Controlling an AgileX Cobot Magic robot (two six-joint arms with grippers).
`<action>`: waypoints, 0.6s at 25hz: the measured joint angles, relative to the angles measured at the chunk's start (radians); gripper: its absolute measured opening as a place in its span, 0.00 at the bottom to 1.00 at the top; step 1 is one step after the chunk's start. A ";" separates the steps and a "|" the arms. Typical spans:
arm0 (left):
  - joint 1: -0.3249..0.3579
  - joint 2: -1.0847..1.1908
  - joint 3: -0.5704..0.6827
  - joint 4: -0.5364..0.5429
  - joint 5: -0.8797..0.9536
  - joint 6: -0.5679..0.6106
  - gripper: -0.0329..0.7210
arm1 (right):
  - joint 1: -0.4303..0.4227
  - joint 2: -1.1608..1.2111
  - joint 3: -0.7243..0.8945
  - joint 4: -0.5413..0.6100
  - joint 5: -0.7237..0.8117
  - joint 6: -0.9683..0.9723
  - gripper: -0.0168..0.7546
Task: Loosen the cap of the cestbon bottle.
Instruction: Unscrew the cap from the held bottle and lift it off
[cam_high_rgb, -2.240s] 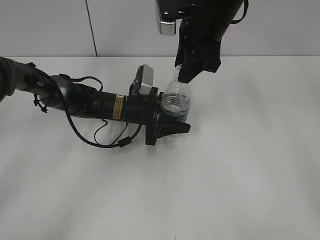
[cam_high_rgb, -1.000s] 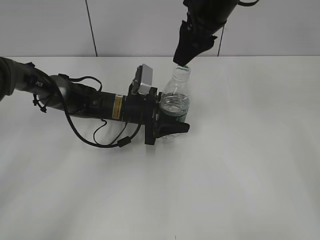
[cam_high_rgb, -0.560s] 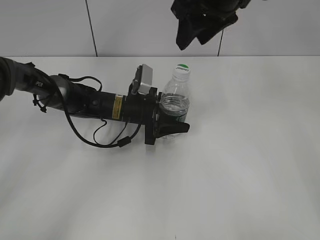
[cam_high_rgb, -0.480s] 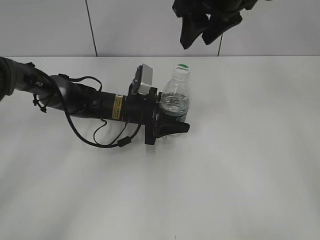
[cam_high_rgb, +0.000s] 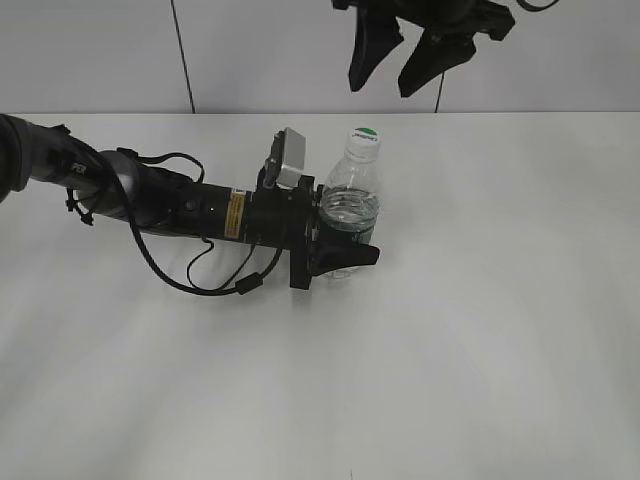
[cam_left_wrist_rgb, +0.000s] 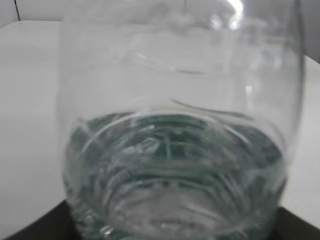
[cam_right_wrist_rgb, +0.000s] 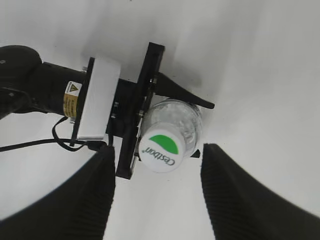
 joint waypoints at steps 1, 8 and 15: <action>0.000 0.000 0.000 0.000 0.000 0.000 0.58 | 0.000 0.000 0.000 0.003 0.000 0.014 0.56; 0.000 0.000 0.000 0.000 0.000 0.000 0.58 | 0.000 0.000 0.049 0.004 0.000 0.085 0.56; 0.000 0.000 0.000 0.000 -0.001 -0.001 0.58 | 0.000 0.004 0.093 0.007 0.001 0.119 0.56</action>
